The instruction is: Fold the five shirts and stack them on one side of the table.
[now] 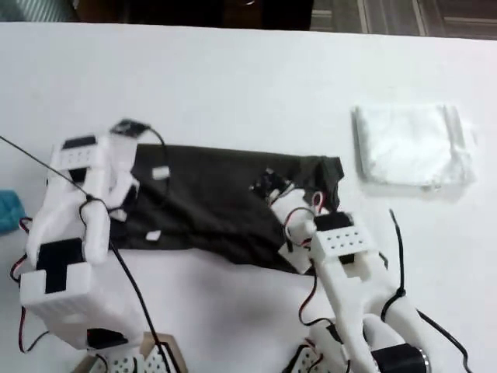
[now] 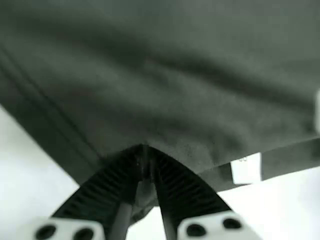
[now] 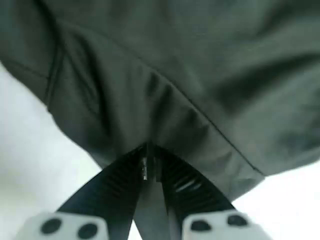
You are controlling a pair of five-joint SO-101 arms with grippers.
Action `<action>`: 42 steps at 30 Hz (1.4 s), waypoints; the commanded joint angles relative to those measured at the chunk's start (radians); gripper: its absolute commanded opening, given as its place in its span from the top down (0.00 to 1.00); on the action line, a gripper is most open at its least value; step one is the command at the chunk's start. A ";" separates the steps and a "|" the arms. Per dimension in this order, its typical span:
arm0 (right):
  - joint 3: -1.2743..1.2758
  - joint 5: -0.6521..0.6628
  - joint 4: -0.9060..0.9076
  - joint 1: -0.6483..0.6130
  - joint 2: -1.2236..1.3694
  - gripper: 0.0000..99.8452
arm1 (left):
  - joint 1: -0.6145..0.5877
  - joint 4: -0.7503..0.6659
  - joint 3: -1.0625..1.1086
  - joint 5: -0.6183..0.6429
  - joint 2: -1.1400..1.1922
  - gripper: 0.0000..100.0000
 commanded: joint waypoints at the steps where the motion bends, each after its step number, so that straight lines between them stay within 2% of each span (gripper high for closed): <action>1: -0.002 0.008 0.007 -0.036 -0.039 0.98 | -0.049 -0.083 0.056 -0.046 -0.058 0.97; 8: -0.044 0.006 0.021 -0.042 -0.044 0.98 | -0.101 -0.170 0.120 -0.051 -0.057 0.97; 13: -0.169 0.006 0.182 -0.042 -0.119 0.97 | -0.100 -0.187 0.142 -0.048 -0.060 0.97; 17: -0.284 0.002 0.335 -0.044 -0.193 0.88 | -0.100 -0.190 0.142 -0.048 -0.060 0.97; 21: -0.238 0.006 0.394 -0.165 -0.223 0.85 | -0.100 -0.190 0.143 -0.048 -0.060 0.97; 24: -0.160 0.006 0.348 -0.288 -0.219 0.86 | -0.100 -0.190 0.143 -0.048 -0.060 0.97; 28: -0.066 0.000 0.263 -0.366 -0.219 0.87 | -0.100 -0.190 0.143 -0.051 -0.058 0.97; 38: 0.049 -0.003 0.061 -0.371 -0.217 0.86 | -0.100 -0.190 0.145 -0.051 -0.058 0.97; 42: 0.049 -0.055 0.001 -0.371 -0.217 0.86 | -0.100 -0.190 0.145 -0.051 -0.058 0.97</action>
